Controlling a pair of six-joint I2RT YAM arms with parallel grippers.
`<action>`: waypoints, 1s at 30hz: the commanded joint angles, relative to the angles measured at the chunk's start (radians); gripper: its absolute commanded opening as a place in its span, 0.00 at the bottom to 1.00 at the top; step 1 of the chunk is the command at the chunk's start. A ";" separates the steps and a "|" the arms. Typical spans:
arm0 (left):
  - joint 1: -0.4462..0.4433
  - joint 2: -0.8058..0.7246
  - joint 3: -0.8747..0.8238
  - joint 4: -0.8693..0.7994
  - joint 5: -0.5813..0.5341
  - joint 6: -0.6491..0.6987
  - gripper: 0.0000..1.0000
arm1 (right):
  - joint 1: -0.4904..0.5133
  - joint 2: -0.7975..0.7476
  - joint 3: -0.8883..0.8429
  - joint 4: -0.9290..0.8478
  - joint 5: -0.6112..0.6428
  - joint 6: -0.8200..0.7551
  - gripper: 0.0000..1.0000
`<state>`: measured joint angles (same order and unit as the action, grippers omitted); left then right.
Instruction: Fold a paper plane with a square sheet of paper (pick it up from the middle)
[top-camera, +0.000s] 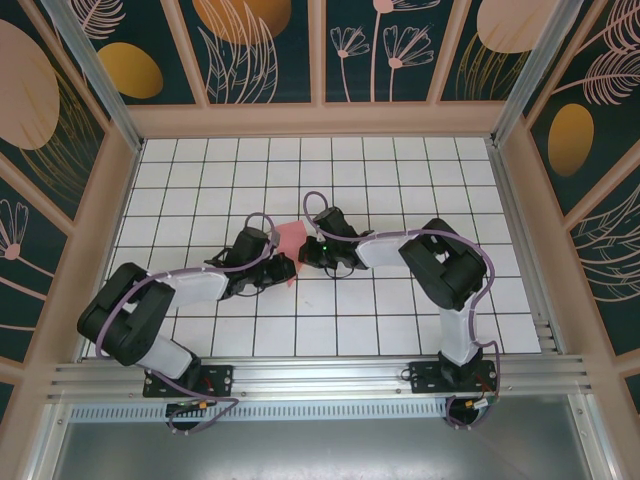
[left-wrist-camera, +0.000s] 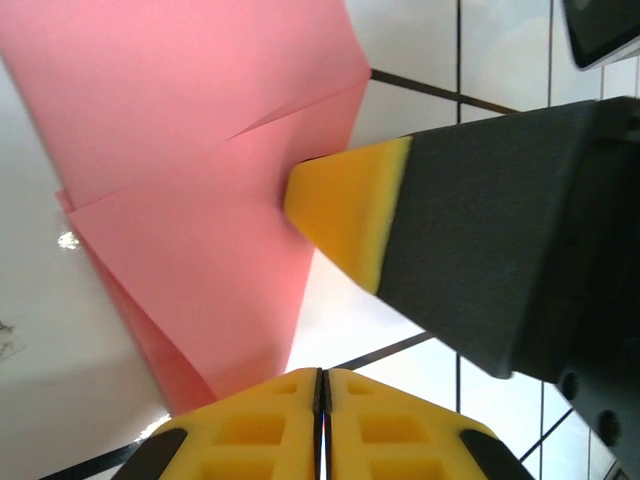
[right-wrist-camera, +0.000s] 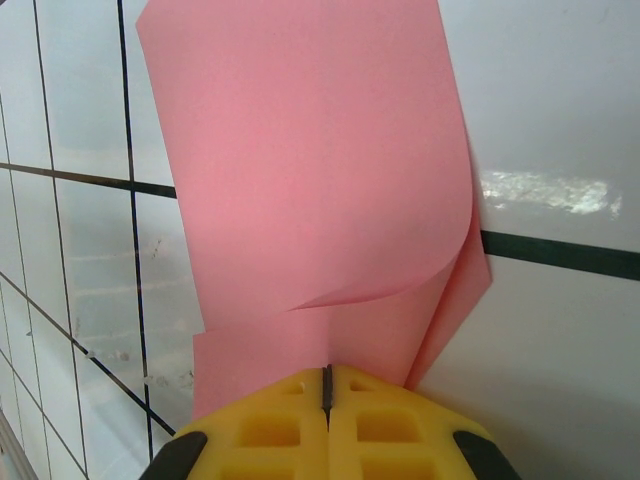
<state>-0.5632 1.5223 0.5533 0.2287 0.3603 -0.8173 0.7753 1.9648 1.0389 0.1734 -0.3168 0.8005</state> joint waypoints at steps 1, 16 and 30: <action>-0.003 0.024 -0.011 0.026 0.022 -0.008 0.12 | 0.010 0.002 0.012 -0.039 0.007 0.017 0.00; -0.002 0.074 0.018 -0.043 -0.073 0.018 0.11 | 0.007 -0.109 -0.016 0.028 -0.024 -0.061 0.09; -0.003 0.079 0.027 -0.072 -0.095 0.026 0.10 | 0.010 -0.016 0.017 -0.015 -0.026 -0.069 0.06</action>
<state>-0.5632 1.5833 0.5655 0.2039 0.3046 -0.8124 0.7807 1.9167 1.0317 0.1780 -0.3412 0.7567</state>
